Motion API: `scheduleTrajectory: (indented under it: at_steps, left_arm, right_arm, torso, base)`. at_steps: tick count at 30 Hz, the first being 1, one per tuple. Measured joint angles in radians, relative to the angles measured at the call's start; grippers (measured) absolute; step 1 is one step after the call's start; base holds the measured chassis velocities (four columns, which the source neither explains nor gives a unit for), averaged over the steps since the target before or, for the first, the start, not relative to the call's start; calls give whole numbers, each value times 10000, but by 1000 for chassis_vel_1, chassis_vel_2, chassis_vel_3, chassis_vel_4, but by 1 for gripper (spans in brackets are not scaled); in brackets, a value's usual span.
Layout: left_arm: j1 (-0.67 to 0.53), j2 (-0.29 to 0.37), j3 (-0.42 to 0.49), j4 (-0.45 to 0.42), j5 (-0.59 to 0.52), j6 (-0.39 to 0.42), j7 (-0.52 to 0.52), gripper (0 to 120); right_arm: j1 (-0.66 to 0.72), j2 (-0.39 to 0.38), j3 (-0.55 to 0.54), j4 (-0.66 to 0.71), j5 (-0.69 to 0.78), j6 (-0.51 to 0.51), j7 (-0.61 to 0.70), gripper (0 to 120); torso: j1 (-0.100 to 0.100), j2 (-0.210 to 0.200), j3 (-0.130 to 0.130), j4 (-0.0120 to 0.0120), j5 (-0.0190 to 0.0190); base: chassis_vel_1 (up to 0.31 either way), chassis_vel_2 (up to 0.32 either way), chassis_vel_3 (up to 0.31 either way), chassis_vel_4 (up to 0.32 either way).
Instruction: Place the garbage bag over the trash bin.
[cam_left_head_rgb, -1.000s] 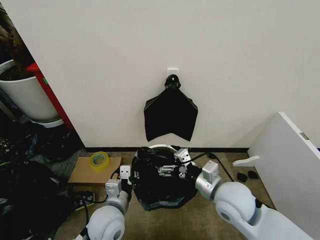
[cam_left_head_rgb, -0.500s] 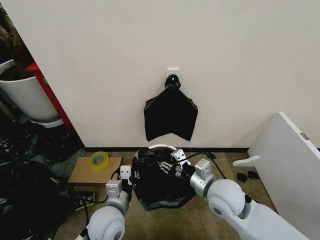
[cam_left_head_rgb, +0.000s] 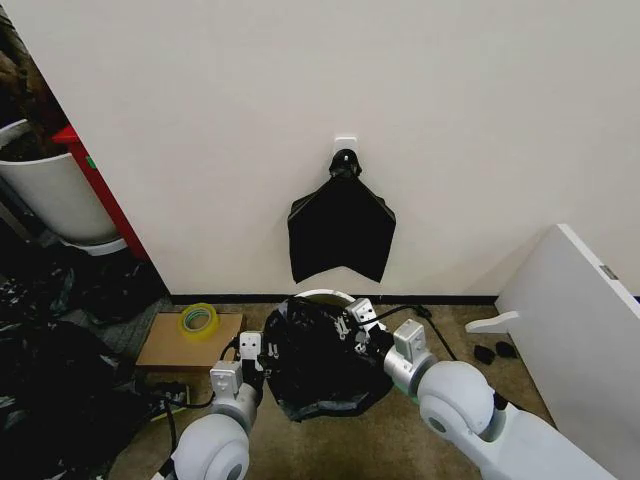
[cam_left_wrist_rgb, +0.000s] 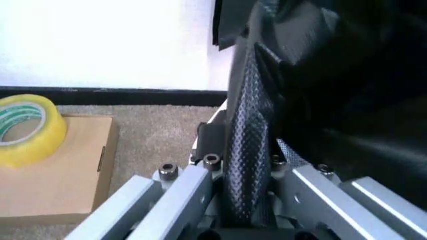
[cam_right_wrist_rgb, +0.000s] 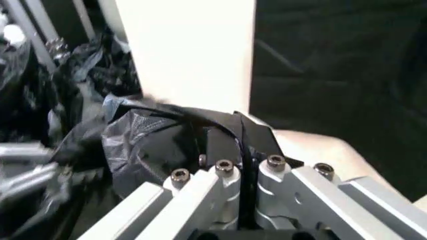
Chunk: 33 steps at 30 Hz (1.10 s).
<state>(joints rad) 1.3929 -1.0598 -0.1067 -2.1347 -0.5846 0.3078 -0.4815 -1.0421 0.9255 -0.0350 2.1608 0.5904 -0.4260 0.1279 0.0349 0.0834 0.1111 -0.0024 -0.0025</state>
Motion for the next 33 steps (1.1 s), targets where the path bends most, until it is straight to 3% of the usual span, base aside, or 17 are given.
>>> scheduleTrajectory:
  at_steps: [10,22,33]
  left_arm:
    - [659,379,-16,-298,1539,-494,839,1]
    - [733,559,-54,-374,1924,-869,1161,1]
    - [561,438,14,-100,1345,-752,1010,1]
  right_arm:
    - [739,-152,69,-683,1131,-216,393,0]
    - [1031,-714,200,-1658,2215,-424,256,0]
    - [148,-1472,1351,-640,2938,-9,-61,38]
  torso:
    - [0,0,0,1,0]
    - [0,0,0,1,1]
    - [0,0,0,1,1]
  base:
    - [0,0,0,0]
    - [0,0,0,0]
    - [0,0,0,0]
